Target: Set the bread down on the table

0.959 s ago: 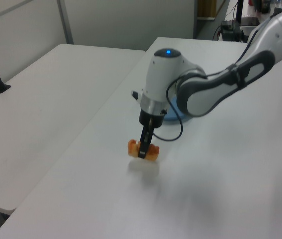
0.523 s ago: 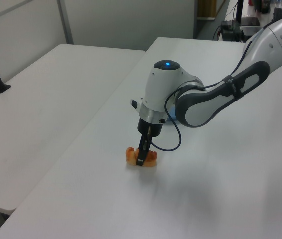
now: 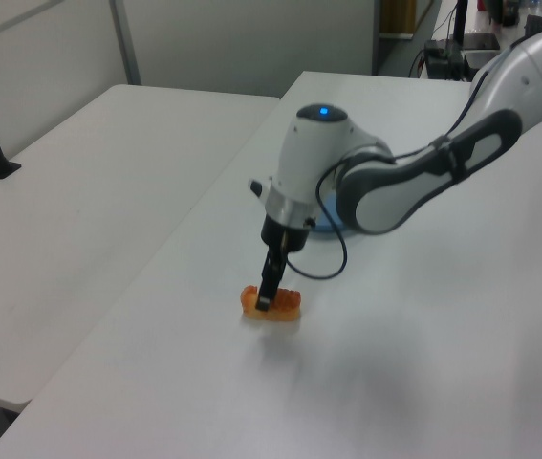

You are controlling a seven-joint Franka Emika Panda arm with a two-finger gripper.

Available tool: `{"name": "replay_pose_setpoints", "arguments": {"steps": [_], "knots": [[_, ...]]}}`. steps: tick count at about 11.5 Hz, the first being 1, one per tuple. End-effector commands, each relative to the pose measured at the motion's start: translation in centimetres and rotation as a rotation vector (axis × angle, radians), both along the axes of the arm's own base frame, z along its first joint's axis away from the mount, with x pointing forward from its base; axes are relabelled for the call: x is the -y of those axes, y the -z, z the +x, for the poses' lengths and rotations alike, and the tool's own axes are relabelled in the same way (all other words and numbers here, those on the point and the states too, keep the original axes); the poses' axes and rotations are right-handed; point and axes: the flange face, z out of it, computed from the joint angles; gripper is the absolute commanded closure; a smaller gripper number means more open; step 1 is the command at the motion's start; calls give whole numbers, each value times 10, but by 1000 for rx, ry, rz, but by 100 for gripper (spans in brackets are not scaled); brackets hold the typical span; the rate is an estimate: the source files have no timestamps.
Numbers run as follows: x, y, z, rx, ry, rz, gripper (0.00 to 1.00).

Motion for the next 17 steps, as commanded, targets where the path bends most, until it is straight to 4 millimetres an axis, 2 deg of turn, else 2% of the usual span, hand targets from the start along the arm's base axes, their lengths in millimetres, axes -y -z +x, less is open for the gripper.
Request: {"name": "replay_pose_setpoints", "arguments": {"steps": [1, 2, 4, 5, 6, 7, 8, 9, 11, 13, 15, 17], "knots": [[26, -80, -25, -33, 28, -32, 0], [50, -108, -28, -59, 54, -40, 0], [78, -156, -55, -106, 75, -60, 0], [100, -180, -68, -137, 97, -74, 0], [131, -202, -79, -166, 135, -63, 0], [147, -225, -95, -182, 156, -40, 0], [172, -243, -106, -223, 187, -45, 0], [184, -257, -121, -273, 198, -61, 0], [227, -288, -137, -299, 258, -46, 0], [264, -310, -156, -336, 310, -41, 0], [307, -323, -163, -336, 371, -33, 0], [316, -320, -161, -324, 330, -38, 0]]}}
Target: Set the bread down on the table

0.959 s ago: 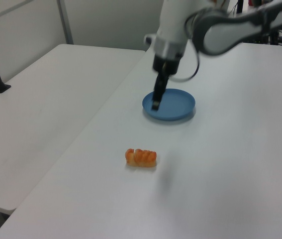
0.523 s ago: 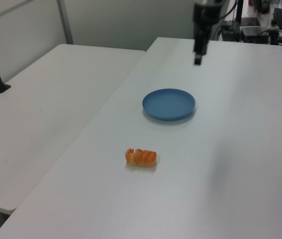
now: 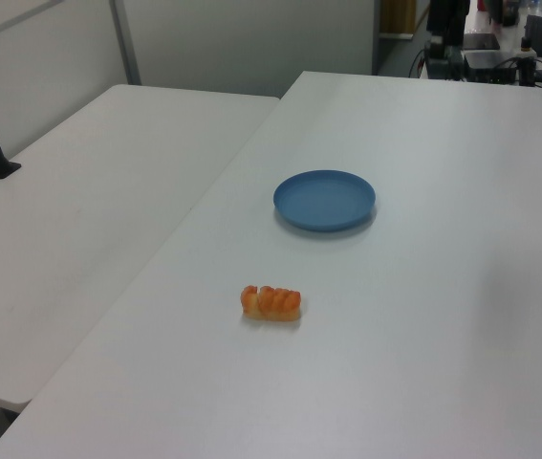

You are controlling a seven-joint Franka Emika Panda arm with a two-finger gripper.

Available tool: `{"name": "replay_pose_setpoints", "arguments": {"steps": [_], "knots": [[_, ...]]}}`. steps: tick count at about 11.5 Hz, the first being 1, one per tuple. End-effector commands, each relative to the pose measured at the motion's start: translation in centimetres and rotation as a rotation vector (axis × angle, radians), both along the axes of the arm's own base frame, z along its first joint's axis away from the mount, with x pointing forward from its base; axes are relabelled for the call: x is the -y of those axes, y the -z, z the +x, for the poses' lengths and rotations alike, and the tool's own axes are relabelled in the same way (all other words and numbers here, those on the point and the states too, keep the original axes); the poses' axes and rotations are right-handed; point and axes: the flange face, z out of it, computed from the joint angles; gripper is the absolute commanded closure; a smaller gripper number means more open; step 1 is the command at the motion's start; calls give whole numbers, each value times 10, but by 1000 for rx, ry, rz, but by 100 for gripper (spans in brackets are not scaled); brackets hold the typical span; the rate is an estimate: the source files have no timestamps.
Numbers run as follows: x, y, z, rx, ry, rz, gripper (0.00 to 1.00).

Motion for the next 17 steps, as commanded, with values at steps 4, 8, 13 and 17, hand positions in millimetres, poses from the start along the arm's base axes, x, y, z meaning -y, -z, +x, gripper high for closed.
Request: {"name": "replay_pose_setpoints", "arguments": {"steps": [4, 8, 13, 17], "knots": [[7, 28, 12, 95, -182, -2, 0], [10, 34, 12, 83, -175, -3, 0], [6, 40, 14, 72, -185, -4, 0], [5, 41, 13, 69, -189, -2, 0]]}}
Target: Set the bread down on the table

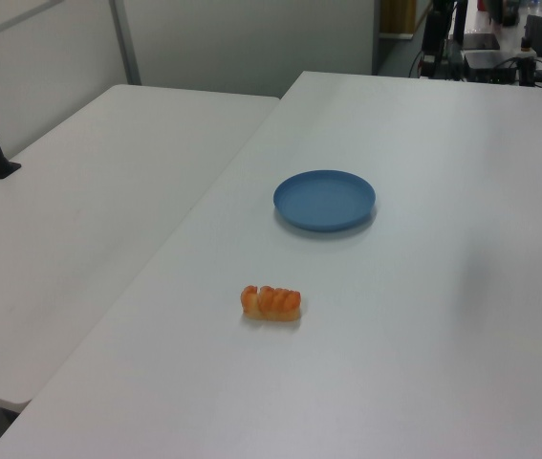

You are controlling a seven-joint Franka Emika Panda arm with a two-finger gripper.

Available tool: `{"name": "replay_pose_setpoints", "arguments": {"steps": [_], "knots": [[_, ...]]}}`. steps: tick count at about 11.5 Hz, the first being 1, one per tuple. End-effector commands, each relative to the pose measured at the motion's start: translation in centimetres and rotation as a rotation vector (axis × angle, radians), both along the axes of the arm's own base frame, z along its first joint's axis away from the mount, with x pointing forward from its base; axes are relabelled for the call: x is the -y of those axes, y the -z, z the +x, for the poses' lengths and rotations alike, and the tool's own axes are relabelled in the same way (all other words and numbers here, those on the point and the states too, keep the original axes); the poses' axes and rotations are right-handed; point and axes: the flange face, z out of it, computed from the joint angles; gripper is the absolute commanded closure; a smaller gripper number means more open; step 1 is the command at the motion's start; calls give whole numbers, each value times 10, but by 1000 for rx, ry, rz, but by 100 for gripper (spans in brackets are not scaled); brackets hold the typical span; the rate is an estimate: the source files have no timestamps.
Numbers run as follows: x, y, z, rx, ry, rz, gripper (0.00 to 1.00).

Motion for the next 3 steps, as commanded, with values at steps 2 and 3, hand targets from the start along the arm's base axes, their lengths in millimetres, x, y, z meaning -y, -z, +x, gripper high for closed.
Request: {"name": "replay_pose_setpoints", "arguments": {"steps": [2, 3], "knots": [[-2, 7, -3, 8, -19, 3, 0], [-3, 7, -3, 9, -21, 3, 0]]}}
